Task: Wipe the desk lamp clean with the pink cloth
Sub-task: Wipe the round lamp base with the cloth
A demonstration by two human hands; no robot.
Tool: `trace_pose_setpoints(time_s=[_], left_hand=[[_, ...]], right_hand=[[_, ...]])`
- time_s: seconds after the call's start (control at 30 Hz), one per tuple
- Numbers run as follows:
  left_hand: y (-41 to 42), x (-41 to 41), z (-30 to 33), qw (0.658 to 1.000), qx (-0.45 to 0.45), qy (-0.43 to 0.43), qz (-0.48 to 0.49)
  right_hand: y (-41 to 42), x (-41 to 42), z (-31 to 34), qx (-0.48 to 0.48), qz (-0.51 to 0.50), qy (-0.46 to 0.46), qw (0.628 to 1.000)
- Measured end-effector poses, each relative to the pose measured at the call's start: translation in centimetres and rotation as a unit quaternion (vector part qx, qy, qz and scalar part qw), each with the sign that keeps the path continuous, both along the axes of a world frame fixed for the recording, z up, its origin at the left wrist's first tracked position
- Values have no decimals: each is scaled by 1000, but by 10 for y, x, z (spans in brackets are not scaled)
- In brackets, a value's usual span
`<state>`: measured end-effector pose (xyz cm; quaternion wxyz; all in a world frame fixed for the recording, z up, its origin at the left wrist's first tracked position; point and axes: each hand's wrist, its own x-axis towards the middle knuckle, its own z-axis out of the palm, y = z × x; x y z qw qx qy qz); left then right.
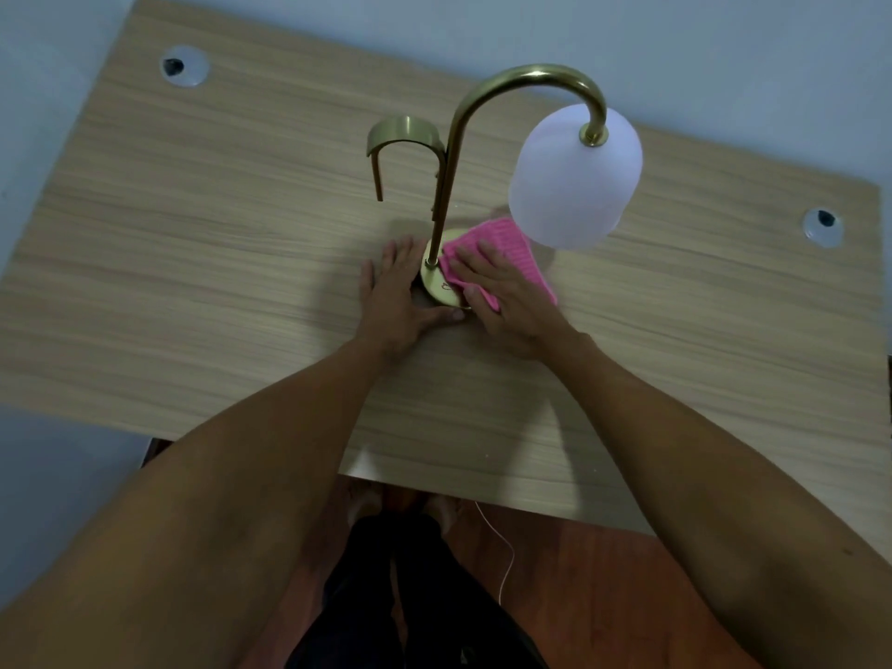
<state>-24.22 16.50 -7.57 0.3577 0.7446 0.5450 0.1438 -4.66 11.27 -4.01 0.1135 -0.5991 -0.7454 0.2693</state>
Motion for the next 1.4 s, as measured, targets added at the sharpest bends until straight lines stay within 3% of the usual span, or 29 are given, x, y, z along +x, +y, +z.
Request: trace_pose_setpoints(time_s=[0.2, 0.37, 0.53, 0.7, 0.8, 1.0, 1.1, 1.27, 1.4], left_hand=[[1, 0, 0, 1000, -14, 1, -2], [1, -1, -1, 1000, -11, 7, -6], [1, -2, -1, 1000, -19, 11, -2], [3, -3, 6, 999, -33, 16, -24], [12, -6, 20, 996, -67, 40, -49], [27, -9, 71, 993, -35, -83, -77], [33, -8, 81, 993, -18, -64, -100], [36, -2, 84, 992, -39, -48, -107], [37, 1, 84, 992, -32, -31, -119]], right_hand=[[10, 5, 12, -16, -96, 52, 994], [-4, 0, 9, -14, -26, 29, 999], [3, 17, 13, -15, -98, 54, 994], [1, -7, 9, -23, -51, 34, 998], [-17, 5, 10, -19, -88, 48, 995], [5, -21, 19, -60, -89, 28, 994], [-14, -20, 16, -55, -46, 8, 997], [-13, -24, 28, -49, -111, 31, 992], [-18, -38, 26, -70, -51, 23, 996]])
